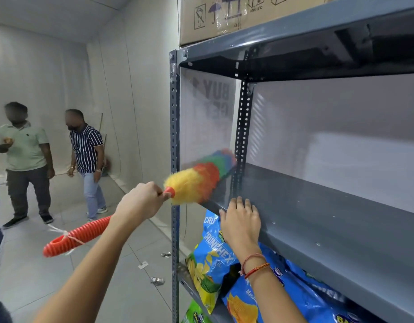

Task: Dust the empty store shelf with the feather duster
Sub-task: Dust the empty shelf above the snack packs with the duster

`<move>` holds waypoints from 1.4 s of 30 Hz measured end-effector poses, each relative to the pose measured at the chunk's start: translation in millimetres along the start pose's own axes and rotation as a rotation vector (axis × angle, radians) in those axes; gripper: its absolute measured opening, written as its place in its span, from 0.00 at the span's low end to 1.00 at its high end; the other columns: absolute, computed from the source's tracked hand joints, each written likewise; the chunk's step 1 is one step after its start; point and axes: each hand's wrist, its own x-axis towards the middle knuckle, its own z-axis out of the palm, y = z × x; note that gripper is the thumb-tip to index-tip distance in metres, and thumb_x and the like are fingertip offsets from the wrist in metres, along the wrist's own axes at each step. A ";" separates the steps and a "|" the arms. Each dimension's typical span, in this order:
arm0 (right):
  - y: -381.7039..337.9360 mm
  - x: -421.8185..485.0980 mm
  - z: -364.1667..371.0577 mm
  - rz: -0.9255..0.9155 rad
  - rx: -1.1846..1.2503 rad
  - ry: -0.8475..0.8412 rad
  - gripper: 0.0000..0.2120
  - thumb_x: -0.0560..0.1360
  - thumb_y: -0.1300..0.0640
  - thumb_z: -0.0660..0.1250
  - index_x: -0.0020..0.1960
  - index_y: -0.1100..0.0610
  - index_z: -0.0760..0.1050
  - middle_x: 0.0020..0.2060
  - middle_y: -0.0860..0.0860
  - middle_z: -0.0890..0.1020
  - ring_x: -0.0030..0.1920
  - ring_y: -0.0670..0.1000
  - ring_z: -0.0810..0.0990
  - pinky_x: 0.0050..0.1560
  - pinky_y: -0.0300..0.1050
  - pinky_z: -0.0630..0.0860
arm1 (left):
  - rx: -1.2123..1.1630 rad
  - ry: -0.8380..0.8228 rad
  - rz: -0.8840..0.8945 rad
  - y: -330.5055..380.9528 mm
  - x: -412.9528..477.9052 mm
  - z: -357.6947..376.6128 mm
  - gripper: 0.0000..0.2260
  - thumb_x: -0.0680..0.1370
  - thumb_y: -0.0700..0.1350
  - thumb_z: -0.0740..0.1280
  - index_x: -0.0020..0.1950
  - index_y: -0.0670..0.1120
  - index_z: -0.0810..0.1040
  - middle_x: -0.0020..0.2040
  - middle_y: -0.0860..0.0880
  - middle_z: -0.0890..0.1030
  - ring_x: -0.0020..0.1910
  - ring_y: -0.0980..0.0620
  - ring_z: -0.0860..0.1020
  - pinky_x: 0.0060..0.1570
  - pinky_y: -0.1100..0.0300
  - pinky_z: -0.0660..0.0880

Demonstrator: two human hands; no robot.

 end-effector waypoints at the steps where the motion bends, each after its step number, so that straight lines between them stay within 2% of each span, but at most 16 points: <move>1: 0.1 0.0 0.1 -0.002 0.002 0.002 0.25 0.81 0.47 0.53 0.71 0.63 0.61 0.72 0.59 0.68 0.73 0.58 0.63 0.72 0.53 0.61 | -0.011 0.000 0.007 1.4 0.6 0.2 0.21 0.77 0.60 0.60 0.44 0.45 0.82 0.30 0.48 0.76 0.28 0.49 0.73 0.29 0.59 0.67; 3: 0.4 -0.2 0.5 -0.001 0.006 -0.004 0.25 0.81 0.48 0.54 0.71 0.63 0.61 0.72 0.59 0.67 0.73 0.58 0.63 0.73 0.53 0.61 | -0.050 -0.092 -0.014 0.1 0.7 -1.9 0.18 0.76 0.61 0.61 0.43 0.49 0.82 0.29 0.50 0.76 0.26 0.52 0.71 0.27 0.61 0.65; 7: 1.0 0.4 -0.8 0.003 0.010 -0.016 0.26 0.81 0.47 0.53 0.72 0.63 0.60 0.73 0.60 0.66 0.74 0.58 0.62 0.73 0.52 0.60 | -0.141 -0.271 -0.129 -4.1 1.0 -6.6 0.19 0.77 0.56 0.62 0.47 0.41 0.83 0.30 0.48 0.74 0.25 0.52 0.68 0.25 0.62 0.65; 10: 0.2 0.2 -1.8 0.006 0.017 -0.026 0.26 0.81 0.47 0.54 0.72 0.63 0.60 0.73 0.59 0.66 0.74 0.58 0.62 0.73 0.52 0.60 | 0.023 -0.036 -0.047 -6.6 0.7 -9.2 0.20 0.78 0.58 0.59 0.49 0.44 0.83 0.37 0.44 0.81 0.33 0.47 0.77 0.34 0.57 0.72; 12: -0.1 0.0 -2.1 0.004 0.016 -0.022 0.25 0.81 0.48 0.54 0.72 0.63 0.61 0.72 0.59 0.67 0.74 0.58 0.62 0.73 0.52 0.60 | 0.021 0.054 0.019 -5.9 -1.4 -13.2 0.20 0.78 0.58 0.59 0.48 0.44 0.83 0.35 0.45 0.80 0.32 0.48 0.76 0.32 0.58 0.71; 15: 0.8 -1.2 -1.8 -0.003 0.012 -0.019 0.25 0.81 0.49 0.55 0.71 0.63 0.60 0.72 0.59 0.67 0.73 0.58 0.62 0.73 0.53 0.60 | -0.139 -0.156 -0.019 -8.8 -9.2 -25.0 0.18 0.78 0.56 0.62 0.42 0.44 0.82 0.27 0.49 0.74 0.25 0.52 0.69 0.27 0.60 0.64; 18: 0.7 -0.4 -2.3 -0.002 0.017 -0.012 0.25 0.81 0.49 0.55 0.72 0.64 0.60 0.72 0.59 0.67 0.73 0.58 0.63 0.73 0.53 0.60 | -0.140 -0.361 -0.101 -12.8 -14.4 -38.9 0.17 0.77 0.55 0.63 0.36 0.45 0.80 0.26 0.48 0.70 0.24 0.52 0.64 0.25 0.62 0.61; 21: -0.3 -0.2 -2.3 0.003 0.015 -0.025 0.26 0.81 0.49 0.54 0.72 0.64 0.60 0.73 0.60 0.66 0.74 0.58 0.62 0.74 0.53 0.59 | -0.123 -0.290 -0.181 -12.0 -7.2 -38.1 0.17 0.77 0.54 0.63 0.37 0.43 0.80 0.27 0.47 0.71 0.25 0.51 0.67 0.26 0.61 0.63; 23: -0.4 -0.3 -2.0 0.004 0.014 -0.026 0.26 0.81 0.48 0.54 0.72 0.63 0.60 0.73 0.59 0.66 0.74 0.58 0.62 0.74 0.53 0.59 | 0.015 -0.124 -0.206 -9.8 -2.3 -28.2 0.18 0.78 0.56 0.62 0.43 0.42 0.79 0.34 0.45 0.77 0.31 0.48 0.75 0.34 0.58 0.72; 25: -0.2 -0.5 -2.2 0.005 0.013 -0.022 0.25 0.81 0.48 0.54 0.72 0.63 0.60 0.72 0.59 0.67 0.73 0.58 0.62 0.74 0.53 0.60 | 0.185 0.065 -0.123 -9.1 2.3 -11.8 0.18 0.78 0.57 0.60 0.45 0.42 0.78 0.40 0.43 0.80 0.39 0.44 0.79 0.42 0.54 0.77; 27: 0.0 -0.6 -1.7 0.004 0.015 -0.022 0.25 0.81 0.48 0.54 0.72 0.63 0.60 0.72 0.59 0.67 0.73 0.58 0.62 0.73 0.53 0.60 | 0.117 0.013 -0.044 -8.3 3.5 2.5 0.20 0.78 0.58 0.60 0.43 0.42 0.80 0.37 0.44 0.80 0.34 0.45 0.78 0.37 0.56 0.76; 31: 0.3 0.0 -0.8 -0.001 0.011 -0.025 0.26 0.81 0.48 0.54 0.72 0.63 0.60 0.72 0.59 0.66 0.74 0.58 0.62 0.74 0.53 0.59 | -0.139 -0.288 -0.122 -17.2 14.0 1.1 0.19 0.77 0.58 0.62 0.36 0.45 0.79 0.27 0.48 0.73 0.22 0.53 0.67 0.21 0.64 0.64; 35: -0.1 0.3 -1.3 0.008 0.016 -0.021 0.25 0.81 0.48 0.54 0.72 0.63 0.59 0.73 0.59 0.66 0.74 0.57 0.61 0.74 0.53 0.58 | 0.009 -0.102 -0.139 -21.2 28.1 -5.8 0.20 0.77 0.58 0.61 0.45 0.42 0.81 0.36 0.45 0.79 0.34 0.47 0.77 0.36 0.57 0.75; 37: -1.2 -0.4 -1.8 0.010 0.010 -0.019 0.25 0.81 0.49 0.54 0.72 0.63 0.60 0.73 0.59 0.66 0.74 0.58 0.62 0.74 0.53 0.58 | 0.053 -0.043 -0.086 -13.2 25.4 2.7 0.21 0.77 0.59 0.60 0.46 0.42 0.80 0.39 0.43 0.81 0.38 0.43 0.80 0.42 0.52 0.79; 40: -1.5 -0.6 -2.6 0.011 0.011 -0.020 0.25 0.81 0.49 0.54 0.72 0.63 0.60 0.73 0.59 0.66 0.74 0.58 0.61 0.74 0.53 0.58 | 0.035 -0.052 -0.072 -4.3 17.7 14.5 0.22 0.77 0.60 0.60 0.44 0.42 0.81 0.36 0.45 0.79 0.38 0.42 0.80 0.38 0.54 0.75; 42: -0.5 -1.0 -2.3 0.009 0.008 -0.017 0.25 0.81 0.49 0.54 0.72 0.63 0.59 0.73 0.59 0.66 0.74 0.58 0.61 0.74 0.53 0.58 | 0.092 0.043 -0.093 -2.2 11.4 18.1 0.20 0.78 0.58 0.59 0.48 0.44 0.81 0.36 0.46 0.78 0.37 0.43 0.78 0.37 0.55 0.73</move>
